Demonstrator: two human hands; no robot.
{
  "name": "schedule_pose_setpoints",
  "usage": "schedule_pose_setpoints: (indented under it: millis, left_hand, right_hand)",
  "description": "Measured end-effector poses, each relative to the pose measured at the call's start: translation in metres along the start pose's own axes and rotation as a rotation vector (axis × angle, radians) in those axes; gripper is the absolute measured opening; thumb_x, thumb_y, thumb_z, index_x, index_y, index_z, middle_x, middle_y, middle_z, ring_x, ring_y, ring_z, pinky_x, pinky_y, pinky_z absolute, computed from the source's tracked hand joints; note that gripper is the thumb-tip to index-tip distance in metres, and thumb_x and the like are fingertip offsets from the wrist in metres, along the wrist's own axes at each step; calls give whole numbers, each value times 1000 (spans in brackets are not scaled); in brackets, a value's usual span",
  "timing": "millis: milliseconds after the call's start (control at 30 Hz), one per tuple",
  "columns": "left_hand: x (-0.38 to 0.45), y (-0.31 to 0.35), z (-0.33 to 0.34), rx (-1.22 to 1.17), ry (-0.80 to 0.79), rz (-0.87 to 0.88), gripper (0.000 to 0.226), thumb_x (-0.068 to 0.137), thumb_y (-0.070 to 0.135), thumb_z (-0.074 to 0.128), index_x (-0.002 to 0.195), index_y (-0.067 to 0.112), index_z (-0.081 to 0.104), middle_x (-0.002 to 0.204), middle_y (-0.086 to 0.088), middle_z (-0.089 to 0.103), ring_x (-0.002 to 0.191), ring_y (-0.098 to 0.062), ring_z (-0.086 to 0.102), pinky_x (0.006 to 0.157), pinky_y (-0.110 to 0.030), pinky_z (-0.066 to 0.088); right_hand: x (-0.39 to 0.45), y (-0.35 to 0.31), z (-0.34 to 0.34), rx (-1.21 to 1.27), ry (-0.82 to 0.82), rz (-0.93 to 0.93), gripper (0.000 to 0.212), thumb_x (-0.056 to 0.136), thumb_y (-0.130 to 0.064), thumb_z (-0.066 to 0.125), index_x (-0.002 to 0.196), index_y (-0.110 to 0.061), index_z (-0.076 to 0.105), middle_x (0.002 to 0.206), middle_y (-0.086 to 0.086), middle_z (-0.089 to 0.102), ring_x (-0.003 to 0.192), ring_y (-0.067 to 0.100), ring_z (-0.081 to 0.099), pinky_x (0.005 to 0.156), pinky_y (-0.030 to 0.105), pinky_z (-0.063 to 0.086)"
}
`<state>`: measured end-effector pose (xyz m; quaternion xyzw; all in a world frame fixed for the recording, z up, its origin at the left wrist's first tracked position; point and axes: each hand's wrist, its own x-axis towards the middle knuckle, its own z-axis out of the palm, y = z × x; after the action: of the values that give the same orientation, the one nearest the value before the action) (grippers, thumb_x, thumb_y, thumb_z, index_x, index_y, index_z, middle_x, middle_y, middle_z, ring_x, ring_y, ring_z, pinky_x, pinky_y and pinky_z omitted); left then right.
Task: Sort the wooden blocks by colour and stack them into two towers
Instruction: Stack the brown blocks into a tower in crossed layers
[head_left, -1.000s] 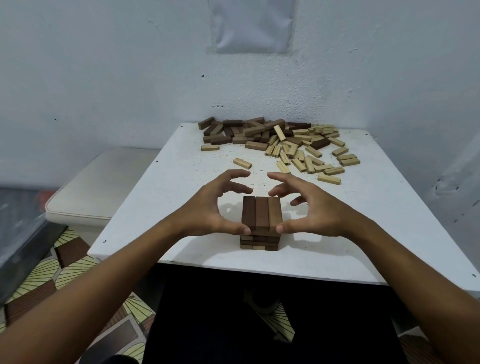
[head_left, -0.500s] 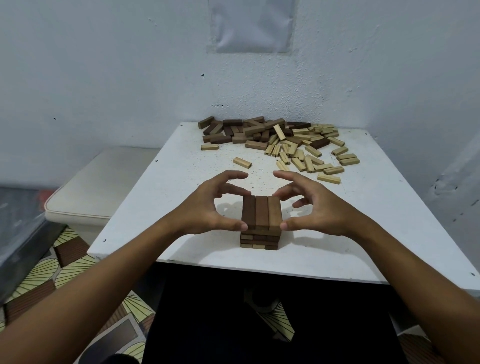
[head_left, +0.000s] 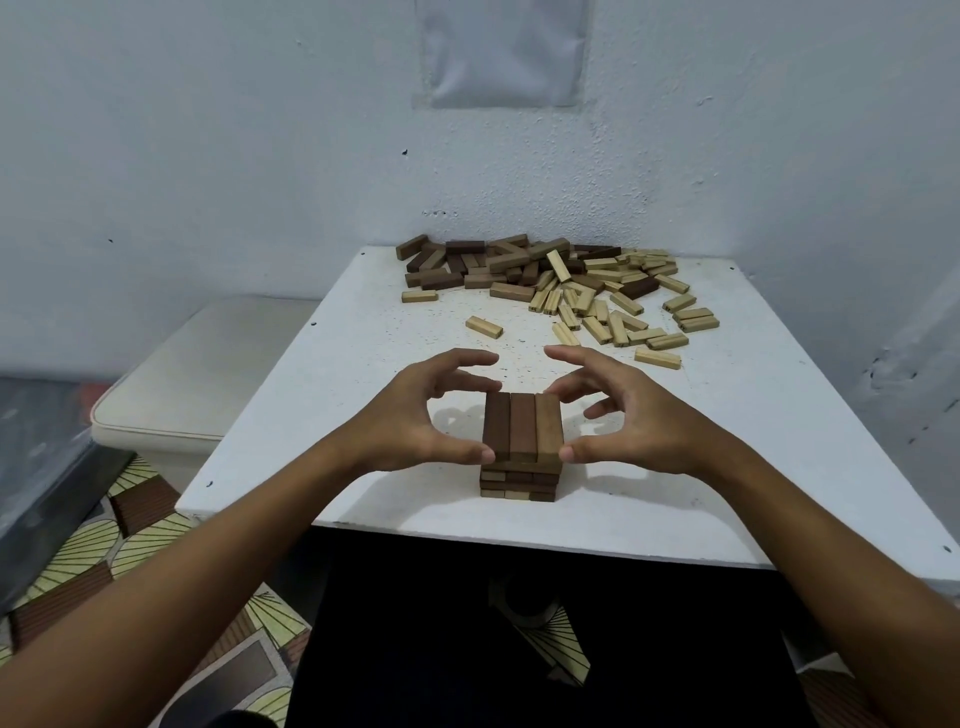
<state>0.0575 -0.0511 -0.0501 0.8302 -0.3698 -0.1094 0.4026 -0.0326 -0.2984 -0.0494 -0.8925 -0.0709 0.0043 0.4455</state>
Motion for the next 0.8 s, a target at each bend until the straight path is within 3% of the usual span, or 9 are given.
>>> schedule_pose_setpoints:
  millis: [333,500,667,800]
  left_hand:
    - [18,-4,-6,-25,77,-61,58,71,67,61,123,42,55,121,21,63,113,7,56,96,-25,46]
    - [52,-22,-19,32,118,-104,57,77,56,64,126,27,59,123,13,63,110,3,57,98,-29,46]
    - [100,-54,-36,112,158,-140,44,88,36,68,128,18,60,129,4,61,113,-4,54,82,-10,37]
    - [141,-84,-49,198,258,-156,38,91,32,66,125,15,63,129,0,63,115,-10,54,90,-19,38]
  right_hand:
    - [21,-1,-9,14,42,18,72,71,-43,74,136,-40,43,119,-14,59,111,1,55,87,23,51]
    - [67,11,-20,5,82,37,62,81,-29,77,137,-33,48,117,-10,60,110,7,57,90,31,54]
    - [129,31,-31,-25,129,61,52,83,-29,74,132,-29,54,117,-8,60,108,8,57,88,28,51]
    - [181,45,-35,-106,184,59,46,87,-19,71,131,-20,58,115,-7,58,108,9,54,82,21,44]
